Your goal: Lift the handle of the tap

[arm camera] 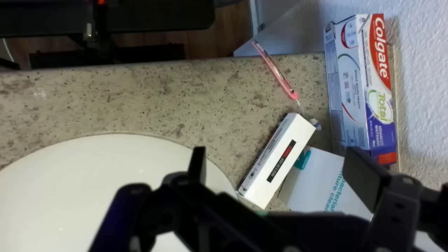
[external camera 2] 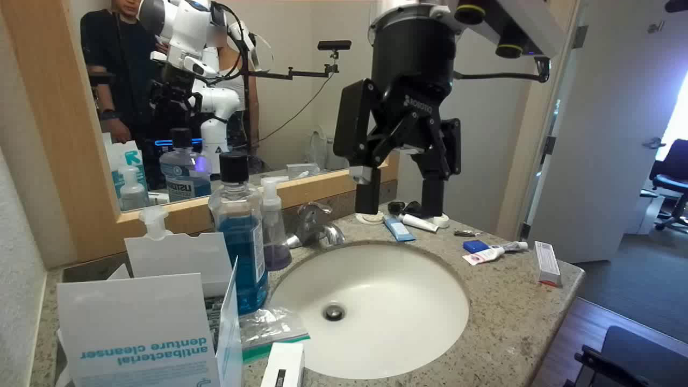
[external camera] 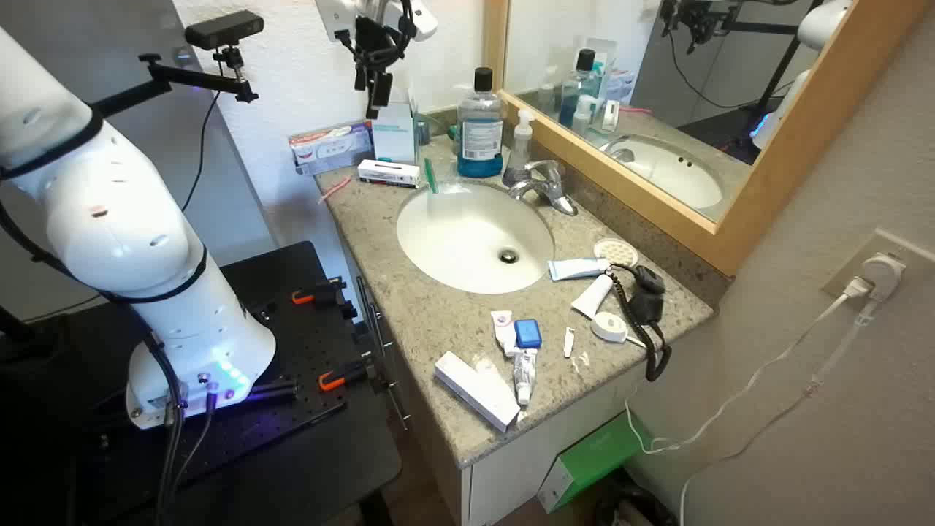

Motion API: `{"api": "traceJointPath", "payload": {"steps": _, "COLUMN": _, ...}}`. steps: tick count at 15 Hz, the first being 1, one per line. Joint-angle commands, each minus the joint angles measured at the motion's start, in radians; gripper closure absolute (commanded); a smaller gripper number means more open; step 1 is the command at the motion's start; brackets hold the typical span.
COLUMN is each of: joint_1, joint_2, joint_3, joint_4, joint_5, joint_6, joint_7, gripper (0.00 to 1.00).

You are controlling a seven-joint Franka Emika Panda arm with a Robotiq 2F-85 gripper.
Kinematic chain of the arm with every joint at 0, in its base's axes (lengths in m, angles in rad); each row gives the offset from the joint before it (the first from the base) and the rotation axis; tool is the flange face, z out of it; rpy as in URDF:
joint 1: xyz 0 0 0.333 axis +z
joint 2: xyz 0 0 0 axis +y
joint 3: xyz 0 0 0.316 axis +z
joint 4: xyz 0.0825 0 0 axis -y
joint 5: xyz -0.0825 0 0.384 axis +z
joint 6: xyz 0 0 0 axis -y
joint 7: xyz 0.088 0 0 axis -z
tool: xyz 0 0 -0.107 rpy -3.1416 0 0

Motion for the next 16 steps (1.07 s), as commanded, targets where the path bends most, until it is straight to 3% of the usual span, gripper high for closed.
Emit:
{"api": "traceJointPath", "payload": {"steps": 1, "joint_1": -0.01, "joint_2": 0.0, "joint_3": 0.009, "joint_4": 0.002, "joint_5": 0.001, "joint_6": -0.004, "joint_7": -0.001, "gripper": 0.0}}
{"api": "traceJointPath", "payload": {"steps": 9, "joint_1": -0.018, "joint_2": -0.005, "joint_3": 0.016, "joint_4": -0.008, "joint_5": -0.022, "joint_6": 0.034, "joint_7": 0.034, "gripper": 0.0}}
{"api": "traceJointPath", "payload": {"steps": 16, "joint_1": -0.042, "joint_2": 0.004, "joint_3": 0.022, "joint_4": -0.007, "joint_5": -0.18, "joint_6": 0.048, "joint_7": 0.113, "gripper": 0.0}}
